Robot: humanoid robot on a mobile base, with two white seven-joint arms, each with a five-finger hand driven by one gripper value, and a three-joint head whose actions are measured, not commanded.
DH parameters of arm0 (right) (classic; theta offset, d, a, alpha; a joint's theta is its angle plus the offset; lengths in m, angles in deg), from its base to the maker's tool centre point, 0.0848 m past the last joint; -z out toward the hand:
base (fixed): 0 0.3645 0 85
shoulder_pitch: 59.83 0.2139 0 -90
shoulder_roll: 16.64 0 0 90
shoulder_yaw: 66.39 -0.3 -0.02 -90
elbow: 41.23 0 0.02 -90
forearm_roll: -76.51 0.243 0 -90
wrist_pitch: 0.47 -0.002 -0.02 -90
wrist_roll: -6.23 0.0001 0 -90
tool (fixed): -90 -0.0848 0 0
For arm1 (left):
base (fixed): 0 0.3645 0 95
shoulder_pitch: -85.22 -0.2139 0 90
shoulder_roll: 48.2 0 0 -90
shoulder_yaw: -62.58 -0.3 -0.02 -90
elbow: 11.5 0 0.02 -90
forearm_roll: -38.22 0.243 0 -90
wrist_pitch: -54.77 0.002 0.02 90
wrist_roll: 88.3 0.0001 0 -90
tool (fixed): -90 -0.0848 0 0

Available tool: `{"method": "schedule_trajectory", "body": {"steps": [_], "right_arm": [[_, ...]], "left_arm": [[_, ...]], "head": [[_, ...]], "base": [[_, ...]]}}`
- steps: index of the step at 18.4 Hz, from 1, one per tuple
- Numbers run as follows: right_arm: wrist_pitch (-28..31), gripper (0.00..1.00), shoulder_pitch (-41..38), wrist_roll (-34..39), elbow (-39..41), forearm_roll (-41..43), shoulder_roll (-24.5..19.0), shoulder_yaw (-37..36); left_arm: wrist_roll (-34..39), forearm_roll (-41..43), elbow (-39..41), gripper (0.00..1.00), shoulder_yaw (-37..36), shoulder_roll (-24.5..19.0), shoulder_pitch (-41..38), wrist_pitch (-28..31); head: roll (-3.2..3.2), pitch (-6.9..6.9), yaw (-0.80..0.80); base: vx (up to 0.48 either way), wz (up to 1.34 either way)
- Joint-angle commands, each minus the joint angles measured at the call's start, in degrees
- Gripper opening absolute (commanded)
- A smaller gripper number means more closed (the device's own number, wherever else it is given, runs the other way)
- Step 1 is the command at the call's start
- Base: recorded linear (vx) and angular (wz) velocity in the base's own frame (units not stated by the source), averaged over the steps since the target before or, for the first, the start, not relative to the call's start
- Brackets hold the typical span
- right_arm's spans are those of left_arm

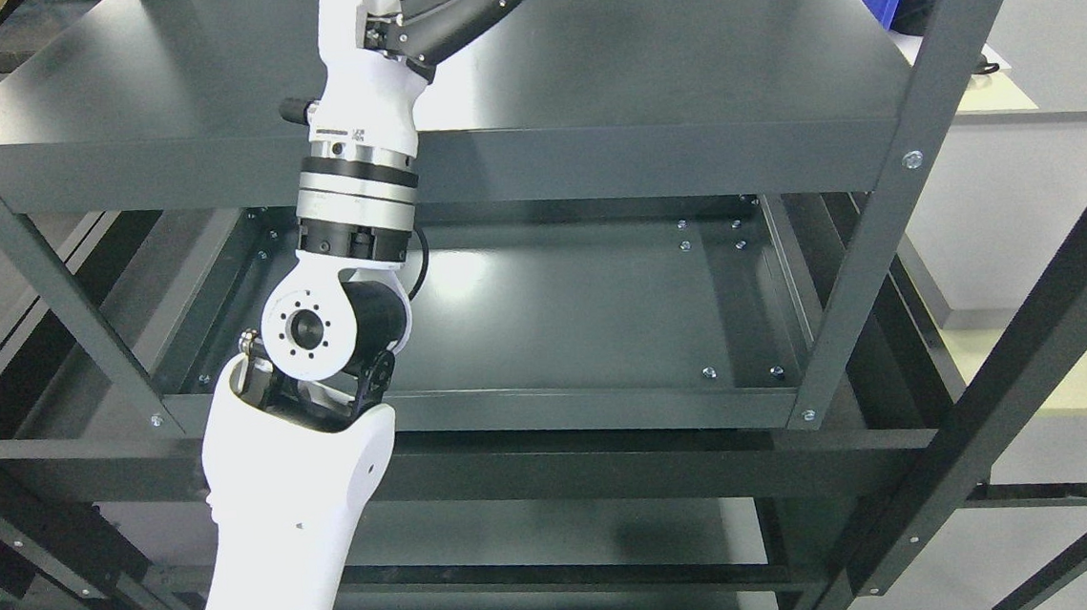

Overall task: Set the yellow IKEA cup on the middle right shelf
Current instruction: 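Reach the left hand onto the shelf and set the cup down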

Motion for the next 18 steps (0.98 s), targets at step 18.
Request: {"method": "schedule_trajectory", "body": {"steps": [18], "right_arm": [[-0.03,0.99,-0.61,-12.33,0.00,1.41,1.00,0.97]], "left_arm": [[18.10,-7.21,-10.45,0.00,5.79,-1.01,8.77,23.79]], "head": [[0.00,0.00,0.00]], "base": [[0.000,0.00]]}}
